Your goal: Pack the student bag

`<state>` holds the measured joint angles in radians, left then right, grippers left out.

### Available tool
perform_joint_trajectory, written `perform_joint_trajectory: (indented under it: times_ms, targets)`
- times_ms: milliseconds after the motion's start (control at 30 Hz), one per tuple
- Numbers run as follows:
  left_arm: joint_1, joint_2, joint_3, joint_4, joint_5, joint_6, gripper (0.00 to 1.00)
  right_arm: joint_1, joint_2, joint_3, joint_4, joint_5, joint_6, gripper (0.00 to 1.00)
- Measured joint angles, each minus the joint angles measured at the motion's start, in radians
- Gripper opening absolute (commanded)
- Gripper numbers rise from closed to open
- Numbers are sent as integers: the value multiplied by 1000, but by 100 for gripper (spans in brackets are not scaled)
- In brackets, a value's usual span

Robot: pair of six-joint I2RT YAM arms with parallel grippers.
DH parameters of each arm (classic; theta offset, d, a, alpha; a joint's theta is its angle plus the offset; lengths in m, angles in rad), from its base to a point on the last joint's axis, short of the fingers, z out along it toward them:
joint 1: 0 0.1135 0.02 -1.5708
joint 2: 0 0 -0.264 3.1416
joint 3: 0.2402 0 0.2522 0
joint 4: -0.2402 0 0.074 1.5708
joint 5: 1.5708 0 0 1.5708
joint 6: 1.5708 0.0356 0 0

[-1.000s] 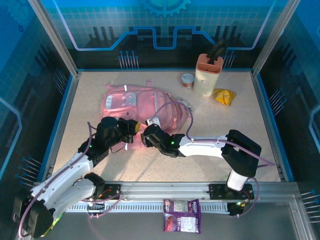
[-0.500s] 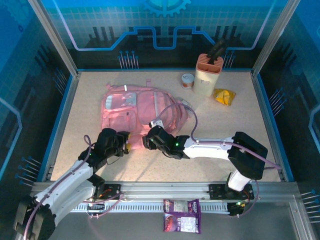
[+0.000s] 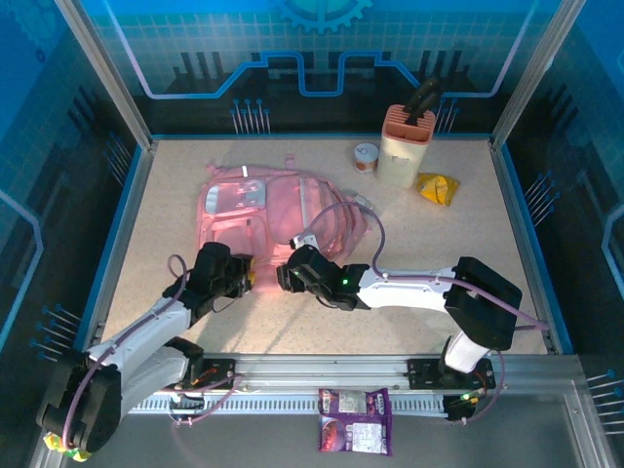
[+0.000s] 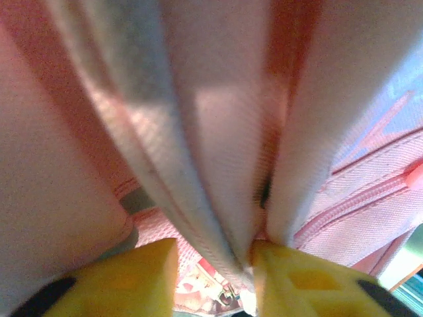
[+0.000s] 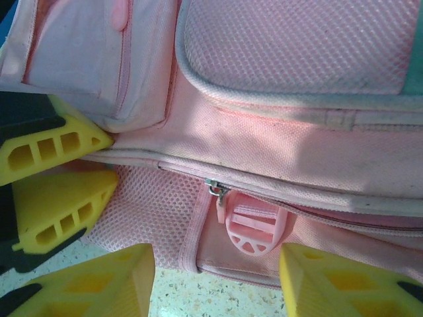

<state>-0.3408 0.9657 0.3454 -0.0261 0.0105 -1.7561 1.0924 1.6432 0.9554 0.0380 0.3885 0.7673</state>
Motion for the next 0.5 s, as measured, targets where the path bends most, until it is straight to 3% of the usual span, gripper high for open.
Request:
perform_joint_trajectory:
  times_ms: [267, 500]
  targets:
    - [6, 51, 58, 16, -25, -6, 3, 8, 53, 34, -31, -7, 16, 46]
    - [6, 38, 93, 6, -25, -18, 0, 8, 113, 121, -83, -2, 42, 38]
